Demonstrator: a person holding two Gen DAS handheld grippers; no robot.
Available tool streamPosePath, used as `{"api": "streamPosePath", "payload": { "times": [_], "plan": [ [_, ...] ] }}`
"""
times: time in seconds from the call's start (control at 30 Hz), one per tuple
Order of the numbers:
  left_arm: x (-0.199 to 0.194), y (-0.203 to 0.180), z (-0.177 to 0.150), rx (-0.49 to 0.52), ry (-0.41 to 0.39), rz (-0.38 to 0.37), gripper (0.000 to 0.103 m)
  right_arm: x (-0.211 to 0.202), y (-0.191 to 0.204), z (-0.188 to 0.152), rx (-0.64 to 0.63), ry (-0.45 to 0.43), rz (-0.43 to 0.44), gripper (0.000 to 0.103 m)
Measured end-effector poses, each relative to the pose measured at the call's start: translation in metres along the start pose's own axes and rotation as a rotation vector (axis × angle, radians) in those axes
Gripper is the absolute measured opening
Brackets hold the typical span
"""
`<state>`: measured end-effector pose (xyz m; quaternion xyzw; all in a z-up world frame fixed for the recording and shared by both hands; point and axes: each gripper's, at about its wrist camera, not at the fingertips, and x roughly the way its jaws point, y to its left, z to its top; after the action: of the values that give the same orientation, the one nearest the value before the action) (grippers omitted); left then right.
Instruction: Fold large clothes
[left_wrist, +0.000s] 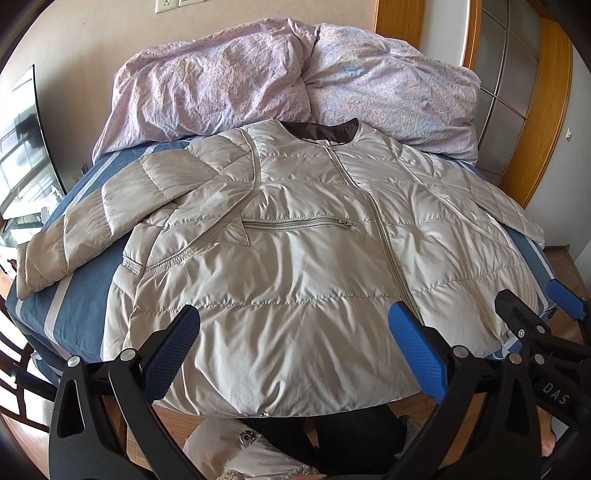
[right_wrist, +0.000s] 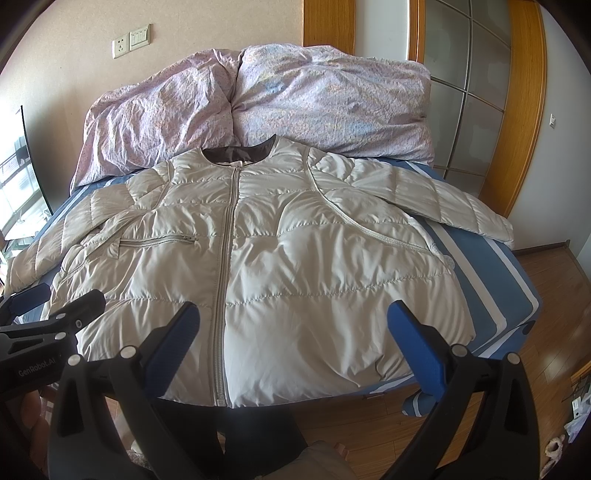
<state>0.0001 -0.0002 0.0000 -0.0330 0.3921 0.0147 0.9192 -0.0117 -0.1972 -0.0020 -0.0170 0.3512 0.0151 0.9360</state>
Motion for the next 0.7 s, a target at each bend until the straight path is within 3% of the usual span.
{"api": "streamPosePath", "payload": {
  "times": [0.7],
  "plan": [
    [0.0005, -0.0001, 0.0004, -0.001, 0.002, 0.002, 0.102, 0.0038, -0.003, 0.0004, 0.016, -0.002, -0.001, 0.101]
  ]
}}
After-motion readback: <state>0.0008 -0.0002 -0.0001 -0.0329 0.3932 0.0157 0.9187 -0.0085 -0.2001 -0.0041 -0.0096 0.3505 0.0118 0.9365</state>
